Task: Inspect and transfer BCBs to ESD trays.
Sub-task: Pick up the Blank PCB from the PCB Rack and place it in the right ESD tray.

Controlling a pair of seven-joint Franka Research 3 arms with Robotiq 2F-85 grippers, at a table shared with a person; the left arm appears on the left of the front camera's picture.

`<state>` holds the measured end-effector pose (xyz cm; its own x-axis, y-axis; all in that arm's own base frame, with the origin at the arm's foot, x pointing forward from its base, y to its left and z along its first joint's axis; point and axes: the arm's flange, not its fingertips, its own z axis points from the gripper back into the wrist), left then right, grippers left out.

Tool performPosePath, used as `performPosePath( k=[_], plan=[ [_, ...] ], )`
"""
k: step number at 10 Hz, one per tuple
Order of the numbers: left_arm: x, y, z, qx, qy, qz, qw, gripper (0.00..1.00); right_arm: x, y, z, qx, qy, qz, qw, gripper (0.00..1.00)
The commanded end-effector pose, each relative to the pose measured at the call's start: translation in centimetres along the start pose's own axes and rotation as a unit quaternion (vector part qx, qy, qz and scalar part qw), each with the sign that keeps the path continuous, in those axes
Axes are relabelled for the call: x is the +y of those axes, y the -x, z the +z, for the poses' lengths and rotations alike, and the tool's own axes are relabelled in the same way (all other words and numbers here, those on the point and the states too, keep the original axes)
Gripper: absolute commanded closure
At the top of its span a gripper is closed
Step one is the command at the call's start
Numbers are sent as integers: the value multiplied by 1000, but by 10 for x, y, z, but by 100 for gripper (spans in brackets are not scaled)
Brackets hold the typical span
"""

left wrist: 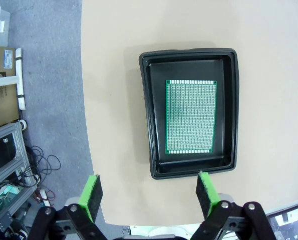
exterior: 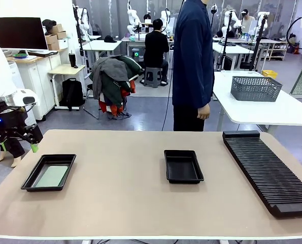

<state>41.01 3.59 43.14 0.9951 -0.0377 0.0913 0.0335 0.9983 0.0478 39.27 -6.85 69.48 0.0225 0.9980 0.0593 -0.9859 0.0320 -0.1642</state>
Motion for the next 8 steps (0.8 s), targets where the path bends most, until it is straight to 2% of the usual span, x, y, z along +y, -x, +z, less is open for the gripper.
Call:
performPosePath(
  k=[1, 8],
  plan=[
    [0, 0, 0, 0, 0, -4, 1000, 0, -4, 2, 0, 1, -11, -14, 1000, 100],
    [0, 0, 0, 0, 0, -4, 1000, 0, 0, 0, 0, 0, 0, 0, 1000, 100]
  ],
)
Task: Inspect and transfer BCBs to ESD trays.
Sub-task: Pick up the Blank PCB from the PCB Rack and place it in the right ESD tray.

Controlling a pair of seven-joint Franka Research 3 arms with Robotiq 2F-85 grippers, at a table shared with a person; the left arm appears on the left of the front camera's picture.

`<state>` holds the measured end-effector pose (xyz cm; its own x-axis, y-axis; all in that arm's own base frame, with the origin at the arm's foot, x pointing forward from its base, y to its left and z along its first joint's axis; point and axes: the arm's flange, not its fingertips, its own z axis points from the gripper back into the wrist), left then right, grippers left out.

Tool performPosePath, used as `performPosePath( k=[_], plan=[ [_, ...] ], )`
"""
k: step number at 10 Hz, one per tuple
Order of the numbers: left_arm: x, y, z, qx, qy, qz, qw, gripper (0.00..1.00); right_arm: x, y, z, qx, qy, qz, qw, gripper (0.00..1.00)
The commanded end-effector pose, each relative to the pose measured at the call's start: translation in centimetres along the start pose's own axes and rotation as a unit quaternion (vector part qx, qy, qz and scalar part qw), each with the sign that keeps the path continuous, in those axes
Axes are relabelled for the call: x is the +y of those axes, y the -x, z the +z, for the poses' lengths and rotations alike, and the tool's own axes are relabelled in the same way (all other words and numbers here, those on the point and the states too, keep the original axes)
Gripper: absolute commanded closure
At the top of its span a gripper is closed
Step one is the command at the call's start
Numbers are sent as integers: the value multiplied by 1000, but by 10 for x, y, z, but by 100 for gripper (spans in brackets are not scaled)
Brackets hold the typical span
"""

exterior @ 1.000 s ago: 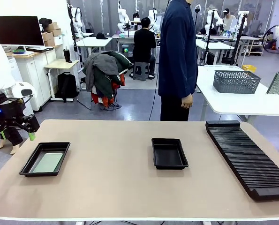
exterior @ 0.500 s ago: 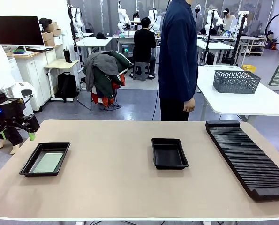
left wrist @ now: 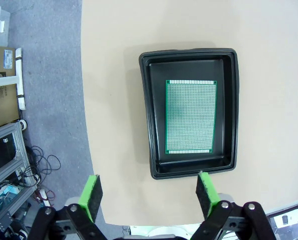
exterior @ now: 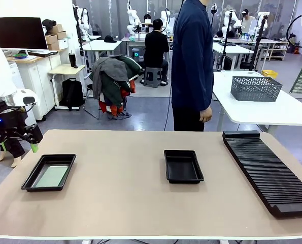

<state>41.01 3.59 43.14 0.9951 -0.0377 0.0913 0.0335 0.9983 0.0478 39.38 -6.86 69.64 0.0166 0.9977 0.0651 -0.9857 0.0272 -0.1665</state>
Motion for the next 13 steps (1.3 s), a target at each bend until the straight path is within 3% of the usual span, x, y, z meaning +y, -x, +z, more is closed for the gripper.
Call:
performPosePath(
  k=[1, 4, 6, 9, 11, 13],
  plan=[
    [0, 0, 0, 0, 0, -4, 1000, 0, 1, 0, -1, 3, -1, -2, 1000, 100],
    [0, 0, 0, 0, 0, -4, 1000, 0, 0, 0, 0, 0, 0, 0, 1000, 97],
    [0, 0, 0, 0, 0, -4, 1000, 0, 0, -14, -15, -30, -30, -144, 989, 97],
    [0, 0, 0, 0, 0, -4, 1000, 0, 14, -53, -55, -77, -66, -365, 925, 97],
    [0, 0, 0, 0, 0, -4, 1000, 0, 24, -86, -95, -108, -109, -484, 861, 97],
    [0, 0, 0, 0, 0, -4, 1000, 0, 33, -118, -136, -130, -152, -547, 813, 97]
  ],
)
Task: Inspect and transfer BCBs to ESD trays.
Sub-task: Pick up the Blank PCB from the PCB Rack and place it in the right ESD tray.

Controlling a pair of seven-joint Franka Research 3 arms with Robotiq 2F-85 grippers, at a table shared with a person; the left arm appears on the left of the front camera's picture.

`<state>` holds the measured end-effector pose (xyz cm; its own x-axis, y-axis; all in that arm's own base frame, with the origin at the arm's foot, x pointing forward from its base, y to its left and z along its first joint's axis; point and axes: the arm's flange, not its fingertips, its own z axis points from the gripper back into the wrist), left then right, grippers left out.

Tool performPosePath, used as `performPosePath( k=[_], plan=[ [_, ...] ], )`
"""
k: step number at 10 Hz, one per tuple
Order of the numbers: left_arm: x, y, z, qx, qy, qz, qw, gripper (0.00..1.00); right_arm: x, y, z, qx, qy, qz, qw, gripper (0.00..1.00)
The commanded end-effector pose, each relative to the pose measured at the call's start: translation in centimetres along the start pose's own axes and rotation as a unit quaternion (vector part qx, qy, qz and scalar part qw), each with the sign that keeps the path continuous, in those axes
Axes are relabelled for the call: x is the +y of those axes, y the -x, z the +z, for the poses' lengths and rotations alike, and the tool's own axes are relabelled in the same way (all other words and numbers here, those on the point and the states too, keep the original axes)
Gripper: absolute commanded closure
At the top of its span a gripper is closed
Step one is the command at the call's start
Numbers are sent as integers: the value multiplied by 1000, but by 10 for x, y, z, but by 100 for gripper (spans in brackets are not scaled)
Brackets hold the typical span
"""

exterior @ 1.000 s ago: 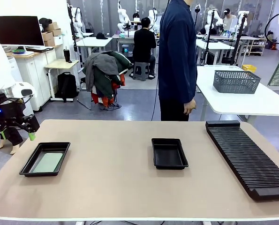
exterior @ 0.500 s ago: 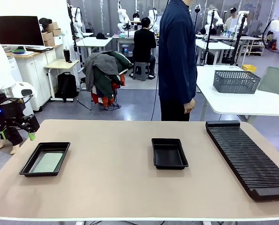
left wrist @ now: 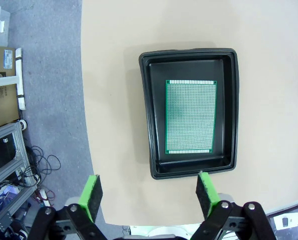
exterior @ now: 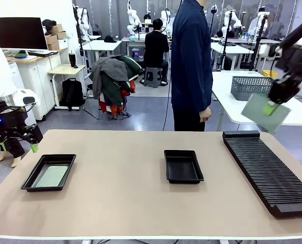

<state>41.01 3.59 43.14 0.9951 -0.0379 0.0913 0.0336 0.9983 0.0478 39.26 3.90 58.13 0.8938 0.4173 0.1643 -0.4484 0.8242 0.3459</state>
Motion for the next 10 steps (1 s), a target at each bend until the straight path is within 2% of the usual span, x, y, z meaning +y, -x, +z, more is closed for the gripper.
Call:
performPosePath(
  k=[1, 4, 6, 10],
  plan=[
    [1, 0, 0, 0, 0, -4, 1000, 0, 19, -3, -47, -55, -30, -61, 996, 97],
    [1, 0, 0, 0, 0, -4, 1000, 0, 25, -13, -126, -89, -109, -118, 983, 97],
    [1, 0, 0, 0, 0, -4, 1000, 0, 21, -20, -164, -118, -173, -140, 968, 97],
    [1, 0, 0, 0, 0, -4, 1000, 0, 14, -45, -228, -135, -216, -174, 951, 97]
  ],
)
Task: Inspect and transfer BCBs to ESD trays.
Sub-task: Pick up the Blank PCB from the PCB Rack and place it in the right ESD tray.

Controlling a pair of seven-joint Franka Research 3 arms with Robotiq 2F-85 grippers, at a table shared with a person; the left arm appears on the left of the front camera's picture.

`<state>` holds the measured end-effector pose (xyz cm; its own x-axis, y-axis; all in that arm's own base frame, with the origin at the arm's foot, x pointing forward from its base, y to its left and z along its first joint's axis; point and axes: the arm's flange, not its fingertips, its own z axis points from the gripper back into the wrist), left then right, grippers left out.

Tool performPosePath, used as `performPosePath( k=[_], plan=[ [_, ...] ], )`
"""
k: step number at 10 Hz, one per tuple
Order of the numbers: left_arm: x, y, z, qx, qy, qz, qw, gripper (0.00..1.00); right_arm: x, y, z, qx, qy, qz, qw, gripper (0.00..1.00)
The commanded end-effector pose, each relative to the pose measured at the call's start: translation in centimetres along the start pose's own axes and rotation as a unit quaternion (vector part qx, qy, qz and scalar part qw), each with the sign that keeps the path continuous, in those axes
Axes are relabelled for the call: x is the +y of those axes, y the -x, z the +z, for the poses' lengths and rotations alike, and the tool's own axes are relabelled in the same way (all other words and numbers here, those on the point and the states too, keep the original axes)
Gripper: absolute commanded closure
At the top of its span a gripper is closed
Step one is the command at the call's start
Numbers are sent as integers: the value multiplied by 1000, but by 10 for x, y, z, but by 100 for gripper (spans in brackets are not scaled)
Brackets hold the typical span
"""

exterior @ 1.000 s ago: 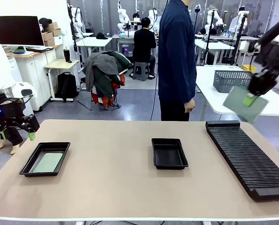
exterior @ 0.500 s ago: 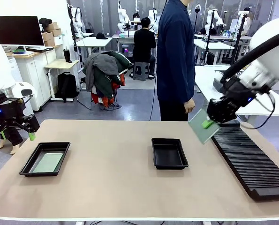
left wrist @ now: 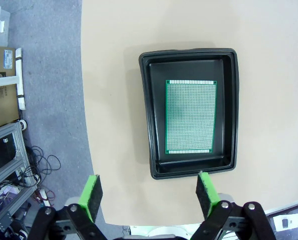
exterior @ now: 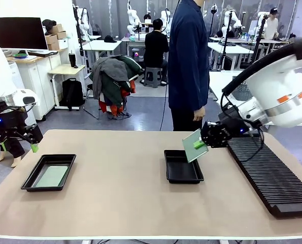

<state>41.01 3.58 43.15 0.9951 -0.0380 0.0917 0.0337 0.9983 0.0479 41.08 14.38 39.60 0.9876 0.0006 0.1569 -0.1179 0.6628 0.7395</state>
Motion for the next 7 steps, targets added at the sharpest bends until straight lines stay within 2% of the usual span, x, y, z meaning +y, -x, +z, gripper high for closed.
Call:
performPosePath(
  k=[1, 7],
  plan=[
    [1, 0, 0, 0, 0, -4, 1000, 0, -10, -18, -30, -16, -18, -4, 1000, 97],
    [1, 0, 0, 0, 0, -4, 1000, 0, -56, -51, -81, 15, -16, -20, 1000, 97]
  ],
)
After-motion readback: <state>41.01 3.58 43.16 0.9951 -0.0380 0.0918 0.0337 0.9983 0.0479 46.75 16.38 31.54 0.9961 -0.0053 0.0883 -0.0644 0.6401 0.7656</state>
